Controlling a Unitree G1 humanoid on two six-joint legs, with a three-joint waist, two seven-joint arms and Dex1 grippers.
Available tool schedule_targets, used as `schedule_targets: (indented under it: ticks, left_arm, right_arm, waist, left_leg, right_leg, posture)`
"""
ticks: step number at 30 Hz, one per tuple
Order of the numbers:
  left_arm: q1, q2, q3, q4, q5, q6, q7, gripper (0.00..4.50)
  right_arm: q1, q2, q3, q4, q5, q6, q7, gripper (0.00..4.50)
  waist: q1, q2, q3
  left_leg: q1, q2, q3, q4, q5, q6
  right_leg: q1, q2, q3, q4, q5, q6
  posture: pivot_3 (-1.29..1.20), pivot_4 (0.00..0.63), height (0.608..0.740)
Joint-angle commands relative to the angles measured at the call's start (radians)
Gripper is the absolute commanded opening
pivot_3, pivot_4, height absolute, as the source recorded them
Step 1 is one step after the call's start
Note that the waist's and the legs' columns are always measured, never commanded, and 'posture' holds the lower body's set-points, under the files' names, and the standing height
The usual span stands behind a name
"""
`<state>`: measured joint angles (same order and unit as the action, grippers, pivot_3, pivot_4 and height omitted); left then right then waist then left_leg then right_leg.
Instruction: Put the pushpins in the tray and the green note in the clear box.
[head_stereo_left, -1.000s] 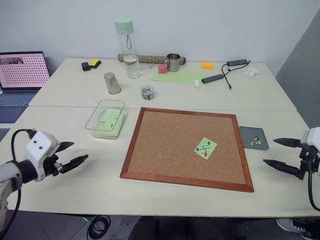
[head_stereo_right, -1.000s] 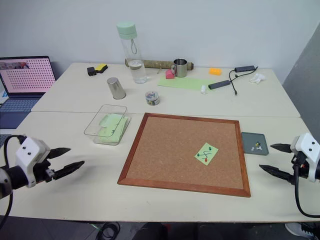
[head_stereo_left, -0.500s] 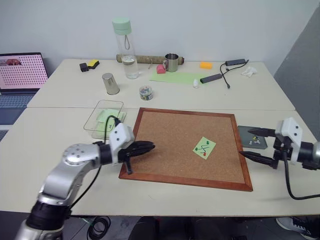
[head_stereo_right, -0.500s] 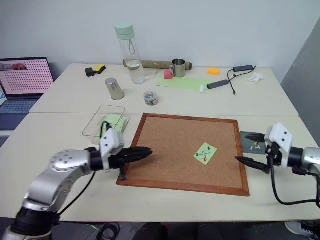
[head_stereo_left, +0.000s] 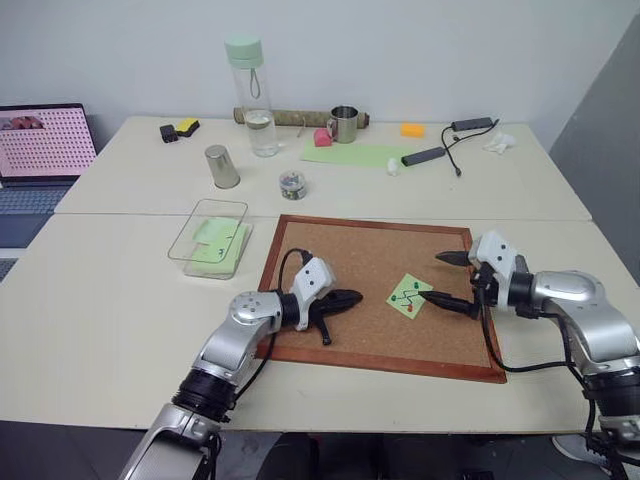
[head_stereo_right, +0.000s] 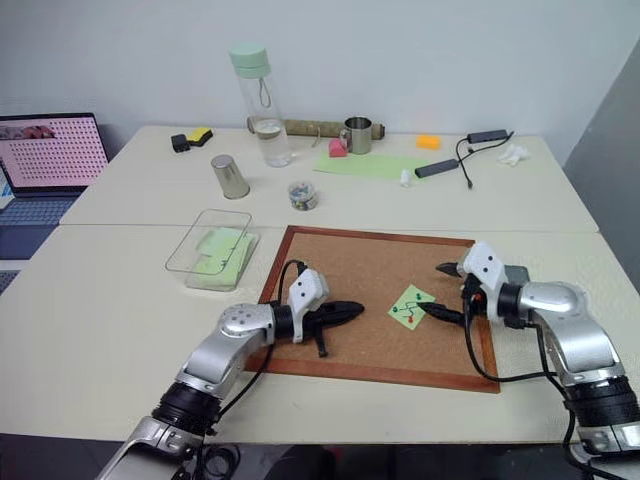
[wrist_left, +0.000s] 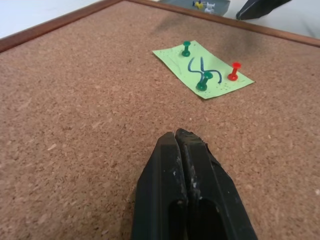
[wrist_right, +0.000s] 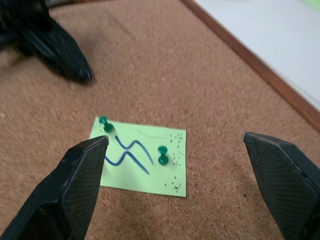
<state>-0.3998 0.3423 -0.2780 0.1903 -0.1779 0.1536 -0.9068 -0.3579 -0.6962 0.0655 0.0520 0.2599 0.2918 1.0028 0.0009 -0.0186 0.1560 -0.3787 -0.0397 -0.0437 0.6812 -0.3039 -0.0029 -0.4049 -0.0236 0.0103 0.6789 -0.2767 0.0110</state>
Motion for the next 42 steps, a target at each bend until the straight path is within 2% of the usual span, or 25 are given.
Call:
schedule_targets:
  ticks: [1, 3, 6, 8, 19, 25, 31, 42]
  left_arm:
    - [0.01, -0.012, -0.01, 0.022, 0.024, -0.012, 0.008, 0.05]
    - [0.014, -0.012, -0.006, 0.02, 0.026, -0.013, 0.006, 0.05]
    - [0.02, -0.01, -0.003, 0.01, 0.031, -0.012, 0.007, 0.0]
    - [0.021, -0.011, -0.002, 0.003, 0.032, -0.008, 0.008, 0.0]
    - [0.026, -0.01, -0.004, -0.013, 0.038, 0.001, 0.005, 0.0]
    - [0.019, -0.012, 0.005, -0.01, 0.035, -0.003, 0.008, 0.0]
    - [0.02, -0.013, 0.006, -0.003, 0.037, -0.005, 0.01, 0.0]
    - [0.012, -0.023, -0.009, 0.034, 0.08, -0.023, 0.039, 0.0]
  right_arm:
    - [-0.041, 0.033, 0.016, 0.048, -0.026, -0.063, -0.002, 4.5]
    - [-0.046, 0.043, 0.022, 0.068, -0.037, -0.083, 0.003, 4.5]
    - [-0.055, 0.062, 0.033, 0.117, -0.061, -0.127, -0.002, 4.0]
    - [-0.056, 0.068, 0.033, 0.138, -0.069, -0.145, 0.0, 3.47]
    - [-0.042, 0.086, 0.023, 0.16, -0.074, -0.176, 0.008, 1.39]
    - [-0.04, 0.092, 0.022, 0.161, -0.069, -0.174, 0.02, 0.01]
    - [-0.04, 0.101, 0.008, 0.133, -0.043, -0.151, 0.03, 0.01]
    - [-0.036, 0.116, -0.051, -0.036, 0.053, -0.053, 0.003, 0.01]
  waist:
    - [0.0, 0.0, 0.0]
    - [0.001, 0.0, 0.0]
    - [0.001, 0.0, 0.0]
    - [0.001, 0.001, 0.0]
    - [0.0, 0.001, -0.001]
    - [0.0, 0.001, -0.001]
    - [0.0, 0.001, -0.001]
    - [0.001, 0.001, -0.001]
  left_leg:
    - [0.0, 0.0, 0.0, 0.0, 0.0, 0.0]
    - [0.0, 0.0, 0.0, 0.0, 0.0, 0.0]
    - [0.0, 0.0, 0.0, 0.0, 0.0, 0.0]
    - [0.0, 0.0, 0.0, 0.0, 0.0, 0.0]
    - [0.001, 0.0, 0.0, 0.0, 0.0, 0.0]
    - [0.001, 0.0, 0.0, 0.0, 0.0, 0.0]
    - [0.001, 0.0, 0.0, 0.0, 0.0, 0.0]
    - [0.001, 0.0, -0.001, 0.0, 0.0, 0.0]
  right_leg:
    - [0.0, 0.0, 0.0, 0.0, 0.0, 0.0]
    - [0.0, 0.0, 0.0, 0.001, 0.0, 0.0]
    - [0.0, 0.0, 0.0, 0.001, 0.0, 0.0]
    - [0.0, 0.0, 0.0, 0.001, 0.0, 0.0]
    - [0.0, 0.0, 0.0, 0.001, 0.0, 0.0]
    - [0.0, 0.0, 0.0, 0.001, 0.0, 0.0]
    - [0.0, 0.0, 0.0, 0.001, 0.0, 0.0]
    - [0.001, 0.0, 0.0, 0.001, 0.0, 0.0]
  posture:
    - [0.0, 0.15, 0.74]
    - [0.0, 0.15, 0.74]
    - [0.0, 0.15, 0.74]
    - [0.0, 0.15, 0.74]
    - [0.0, 0.15, 0.74]
    - [0.0, 0.15, 0.74]
    - [0.0, 0.15, 0.74]
    - [0.0, 0.15, 0.74]
